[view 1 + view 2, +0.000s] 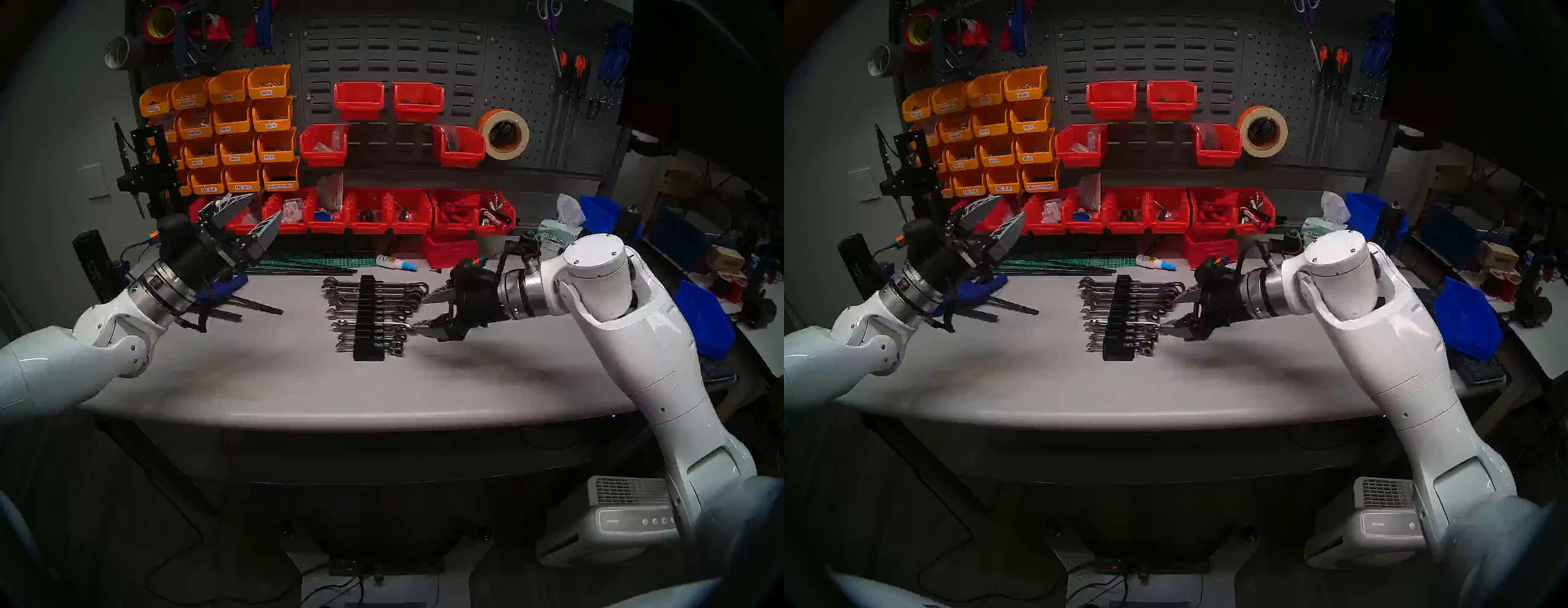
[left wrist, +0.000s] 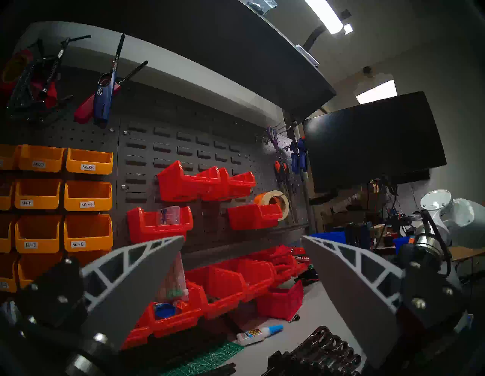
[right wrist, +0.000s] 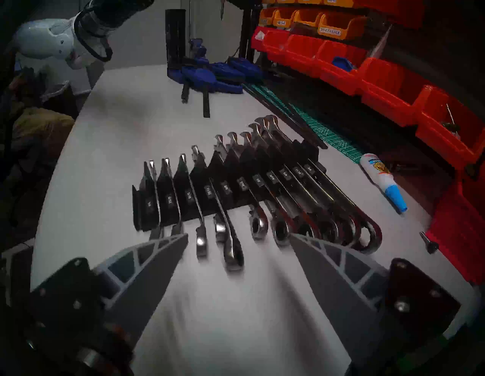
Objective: Put the wrenches on the table into the correct slot in the case
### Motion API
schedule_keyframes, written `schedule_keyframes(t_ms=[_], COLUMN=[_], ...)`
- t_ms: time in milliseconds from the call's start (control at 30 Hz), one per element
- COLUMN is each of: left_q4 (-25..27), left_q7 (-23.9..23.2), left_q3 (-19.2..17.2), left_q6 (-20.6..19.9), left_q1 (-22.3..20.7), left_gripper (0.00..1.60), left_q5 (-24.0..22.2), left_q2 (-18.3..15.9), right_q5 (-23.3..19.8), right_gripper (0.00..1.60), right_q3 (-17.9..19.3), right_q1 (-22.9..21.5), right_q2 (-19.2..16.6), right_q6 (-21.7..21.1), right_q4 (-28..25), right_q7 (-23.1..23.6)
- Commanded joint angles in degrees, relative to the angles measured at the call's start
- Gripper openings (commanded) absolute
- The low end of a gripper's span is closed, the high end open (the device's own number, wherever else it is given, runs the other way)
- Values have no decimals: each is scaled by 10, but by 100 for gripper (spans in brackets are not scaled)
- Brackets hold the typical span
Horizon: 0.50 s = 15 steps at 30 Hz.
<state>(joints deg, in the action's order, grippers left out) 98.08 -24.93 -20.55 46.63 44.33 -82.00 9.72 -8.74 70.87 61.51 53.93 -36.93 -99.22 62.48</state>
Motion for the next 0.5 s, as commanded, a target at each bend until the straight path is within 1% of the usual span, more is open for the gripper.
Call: schedule_keyframes(t_ms=[0, 267, 300, 367, 467], left_q4=[0, 0, 0, 0, 0], left_q7=[1, 1, 1, 1, 1], left_q3=[-14, -14, -14, -14, -14], left_q6=[10, 10, 10, 10, 10], left_q1=[-14, -14, -14, -14, -14], left_gripper=[160, 160, 160, 160, 160], left_q5=[-1, -1, -1, -1, -1], left_q2=[0, 0, 0, 0, 0], right_q5=[-2, 2, 2, 2, 4], right_gripper=[126, 119, 115, 114, 113], right_q3=[4, -1, -1, -4, -7], right_q1=[-35, -37, -36, -38, -40], right_q2=[4, 13, 15, 17, 18], right_q6=[13, 21, 22, 22, 24], right_q4=[9, 21, 23, 26, 30], right_q7=[12, 20, 20, 23, 25])
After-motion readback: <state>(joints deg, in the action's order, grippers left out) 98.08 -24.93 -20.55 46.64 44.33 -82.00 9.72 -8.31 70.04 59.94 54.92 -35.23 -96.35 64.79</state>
